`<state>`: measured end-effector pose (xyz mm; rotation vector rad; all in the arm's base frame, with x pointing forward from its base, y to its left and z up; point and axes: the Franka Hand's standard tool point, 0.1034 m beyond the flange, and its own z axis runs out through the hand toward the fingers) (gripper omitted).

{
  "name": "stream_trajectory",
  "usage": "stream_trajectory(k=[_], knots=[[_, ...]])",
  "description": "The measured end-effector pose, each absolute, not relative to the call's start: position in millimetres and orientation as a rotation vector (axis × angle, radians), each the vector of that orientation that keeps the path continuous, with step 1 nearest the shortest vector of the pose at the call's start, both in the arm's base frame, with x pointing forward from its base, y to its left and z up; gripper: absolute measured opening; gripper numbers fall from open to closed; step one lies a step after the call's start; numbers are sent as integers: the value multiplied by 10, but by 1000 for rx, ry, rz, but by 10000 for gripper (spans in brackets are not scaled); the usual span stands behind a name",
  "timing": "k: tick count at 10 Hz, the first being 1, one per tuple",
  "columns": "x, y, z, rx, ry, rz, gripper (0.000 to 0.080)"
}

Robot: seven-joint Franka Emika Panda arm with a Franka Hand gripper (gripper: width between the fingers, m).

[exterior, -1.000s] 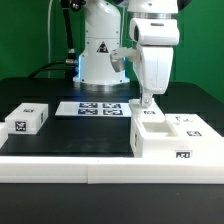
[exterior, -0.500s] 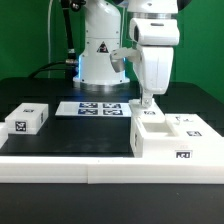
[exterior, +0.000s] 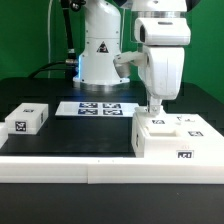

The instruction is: Assemble cabinet

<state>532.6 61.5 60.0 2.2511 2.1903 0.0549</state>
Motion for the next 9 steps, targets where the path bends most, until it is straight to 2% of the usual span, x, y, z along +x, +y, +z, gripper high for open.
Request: stream_trajectory(k=[2,9], knots=[[5492,611,596,2252,2177,80,71],[5767,601,591,2256,2155,120,72]])
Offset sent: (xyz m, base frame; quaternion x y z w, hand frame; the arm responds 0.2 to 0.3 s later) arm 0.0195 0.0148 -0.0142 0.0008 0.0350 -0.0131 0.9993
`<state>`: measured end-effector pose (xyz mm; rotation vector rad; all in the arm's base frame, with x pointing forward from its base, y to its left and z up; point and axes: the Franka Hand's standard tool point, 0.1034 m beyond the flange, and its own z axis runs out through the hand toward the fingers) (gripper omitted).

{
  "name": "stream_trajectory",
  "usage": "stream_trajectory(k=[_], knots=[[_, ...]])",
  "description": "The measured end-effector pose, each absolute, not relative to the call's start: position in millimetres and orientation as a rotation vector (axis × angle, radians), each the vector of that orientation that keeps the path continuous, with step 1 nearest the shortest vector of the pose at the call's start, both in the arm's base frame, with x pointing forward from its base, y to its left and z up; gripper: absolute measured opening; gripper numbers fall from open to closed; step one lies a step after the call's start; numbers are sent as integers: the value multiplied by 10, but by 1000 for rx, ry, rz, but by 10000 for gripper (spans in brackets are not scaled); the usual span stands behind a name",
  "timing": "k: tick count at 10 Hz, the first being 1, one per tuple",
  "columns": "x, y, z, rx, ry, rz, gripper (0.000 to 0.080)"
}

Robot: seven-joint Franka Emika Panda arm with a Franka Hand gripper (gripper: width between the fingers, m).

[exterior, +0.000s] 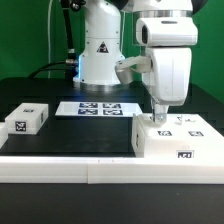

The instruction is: Assemble cabinet

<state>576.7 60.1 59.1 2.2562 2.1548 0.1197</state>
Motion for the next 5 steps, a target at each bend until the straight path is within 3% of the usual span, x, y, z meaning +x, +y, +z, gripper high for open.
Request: stream_trajectory(k=[4,5], knots=[[5767,601,591,2256,2155,120,74],[5767,601,591,2256,2155,120,253]])
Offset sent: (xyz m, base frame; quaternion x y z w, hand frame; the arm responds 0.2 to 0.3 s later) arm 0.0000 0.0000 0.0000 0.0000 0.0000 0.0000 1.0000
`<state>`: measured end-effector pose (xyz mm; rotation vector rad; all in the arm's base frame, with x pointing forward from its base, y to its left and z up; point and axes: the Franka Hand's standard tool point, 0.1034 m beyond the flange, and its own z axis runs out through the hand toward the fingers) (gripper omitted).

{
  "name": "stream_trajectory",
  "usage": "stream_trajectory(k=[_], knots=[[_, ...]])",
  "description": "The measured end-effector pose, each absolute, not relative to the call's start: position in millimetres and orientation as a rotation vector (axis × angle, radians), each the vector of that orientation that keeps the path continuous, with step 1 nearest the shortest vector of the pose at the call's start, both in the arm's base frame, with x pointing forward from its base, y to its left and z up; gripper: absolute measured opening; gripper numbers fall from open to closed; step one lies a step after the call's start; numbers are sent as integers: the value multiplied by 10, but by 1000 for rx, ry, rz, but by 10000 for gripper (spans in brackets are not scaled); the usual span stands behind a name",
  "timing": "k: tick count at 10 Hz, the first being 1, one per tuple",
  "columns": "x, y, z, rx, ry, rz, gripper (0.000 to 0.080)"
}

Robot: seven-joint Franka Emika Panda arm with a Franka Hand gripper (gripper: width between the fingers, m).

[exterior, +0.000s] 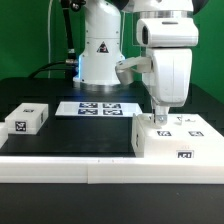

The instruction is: Assemble cabinet

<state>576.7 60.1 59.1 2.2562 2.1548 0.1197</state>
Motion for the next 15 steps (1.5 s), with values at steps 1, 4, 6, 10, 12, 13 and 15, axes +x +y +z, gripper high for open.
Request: stream_trajectory(k=[1,4,6,10,12,13,15], knots=[[5767,601,591,2256,2155,120,408],[5767,601,591,2256,2155,120,608],[5763,624,574,2280,2132,121,787],[5412,620,837,2425,1927,144,797],[5256,630,974,2511,1785,176,797],[5178,634,995,2539,1748,171,797],[5185,632,980,2550,1737,170,797]])
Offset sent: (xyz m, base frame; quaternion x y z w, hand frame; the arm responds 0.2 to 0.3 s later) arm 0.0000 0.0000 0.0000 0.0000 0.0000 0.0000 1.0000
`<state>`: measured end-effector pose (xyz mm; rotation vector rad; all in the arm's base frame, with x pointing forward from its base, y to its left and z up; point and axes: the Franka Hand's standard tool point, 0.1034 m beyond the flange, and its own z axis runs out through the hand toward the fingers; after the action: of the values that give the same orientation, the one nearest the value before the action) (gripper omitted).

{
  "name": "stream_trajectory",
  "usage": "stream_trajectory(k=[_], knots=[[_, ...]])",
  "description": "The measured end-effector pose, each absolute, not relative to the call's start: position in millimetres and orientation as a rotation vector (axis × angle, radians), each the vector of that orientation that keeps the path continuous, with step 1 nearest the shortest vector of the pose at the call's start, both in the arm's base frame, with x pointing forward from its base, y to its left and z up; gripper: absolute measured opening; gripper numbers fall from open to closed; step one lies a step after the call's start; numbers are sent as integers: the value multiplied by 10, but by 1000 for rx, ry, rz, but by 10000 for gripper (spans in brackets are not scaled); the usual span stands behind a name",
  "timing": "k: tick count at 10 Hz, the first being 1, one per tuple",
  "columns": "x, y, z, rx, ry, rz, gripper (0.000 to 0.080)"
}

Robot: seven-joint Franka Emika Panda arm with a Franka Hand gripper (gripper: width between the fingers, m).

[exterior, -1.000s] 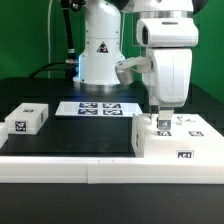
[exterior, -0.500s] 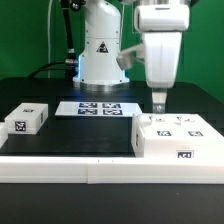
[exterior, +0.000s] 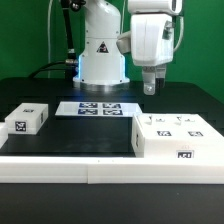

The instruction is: Assemble cabinet

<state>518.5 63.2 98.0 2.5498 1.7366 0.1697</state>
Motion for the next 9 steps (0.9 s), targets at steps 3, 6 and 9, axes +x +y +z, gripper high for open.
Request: stream_trajectory(k=[3,6,9], knots=[[5174,644,970,2734,1460,192,797],[5025,684,866,2994,934,227,797],[5006,728,856,3098,651,233,797]])
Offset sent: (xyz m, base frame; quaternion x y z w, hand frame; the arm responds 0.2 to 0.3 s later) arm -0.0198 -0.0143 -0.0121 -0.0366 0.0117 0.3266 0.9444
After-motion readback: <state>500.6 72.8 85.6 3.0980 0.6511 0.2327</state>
